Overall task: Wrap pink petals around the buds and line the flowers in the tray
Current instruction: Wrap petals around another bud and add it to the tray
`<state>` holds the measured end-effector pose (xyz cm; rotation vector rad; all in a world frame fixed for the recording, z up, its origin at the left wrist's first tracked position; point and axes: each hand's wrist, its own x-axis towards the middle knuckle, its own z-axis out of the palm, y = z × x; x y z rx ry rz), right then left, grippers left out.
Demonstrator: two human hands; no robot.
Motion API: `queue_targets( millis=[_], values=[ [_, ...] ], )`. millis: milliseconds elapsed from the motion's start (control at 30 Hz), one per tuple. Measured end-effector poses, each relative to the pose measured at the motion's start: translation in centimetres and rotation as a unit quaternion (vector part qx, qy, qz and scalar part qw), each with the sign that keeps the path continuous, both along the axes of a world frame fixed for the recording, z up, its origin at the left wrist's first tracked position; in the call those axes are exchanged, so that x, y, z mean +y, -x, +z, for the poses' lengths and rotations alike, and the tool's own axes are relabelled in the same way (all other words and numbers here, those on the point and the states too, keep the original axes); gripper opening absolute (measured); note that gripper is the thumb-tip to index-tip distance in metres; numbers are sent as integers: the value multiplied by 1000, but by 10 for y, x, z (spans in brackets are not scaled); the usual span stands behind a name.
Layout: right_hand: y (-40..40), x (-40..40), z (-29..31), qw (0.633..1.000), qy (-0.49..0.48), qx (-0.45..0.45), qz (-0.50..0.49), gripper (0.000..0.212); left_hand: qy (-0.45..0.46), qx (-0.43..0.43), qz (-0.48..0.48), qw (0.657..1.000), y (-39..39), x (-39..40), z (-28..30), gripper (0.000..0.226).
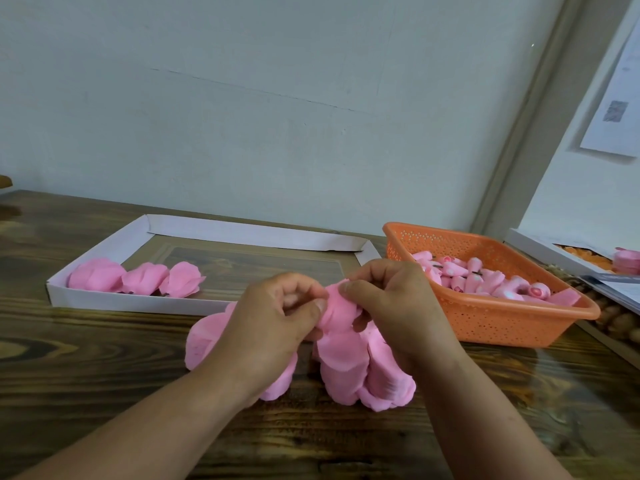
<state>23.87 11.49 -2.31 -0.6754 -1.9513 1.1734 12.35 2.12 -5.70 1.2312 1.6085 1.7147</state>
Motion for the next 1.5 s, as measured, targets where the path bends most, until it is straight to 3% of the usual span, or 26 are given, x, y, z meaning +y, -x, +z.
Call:
queue_targets(
  millis=[233,333,433,500,667,1500],
  values=[
    [1,3,-5,1000,7,-8,5,15,19,-62,-37,997,-4,1,-4,22],
    [-6,9,0,991,100,30,77,15,13,-177,-79,981,2,2,0,16],
    [-14,14,6,970,166,40,176,17,15,-258,-136,956,8,2,6,36],
    [-16,14,6,968,156,26,196,22,19,-277,-149,949,10,1,8,43],
    [-11,10,3,988,82,32,129,13,19,-293,-163,942,9,1,8,39],
    [-1,-3,0,1000,1,29,-3,14,37,-285,-164,944,11,2,4,50]
  ],
)
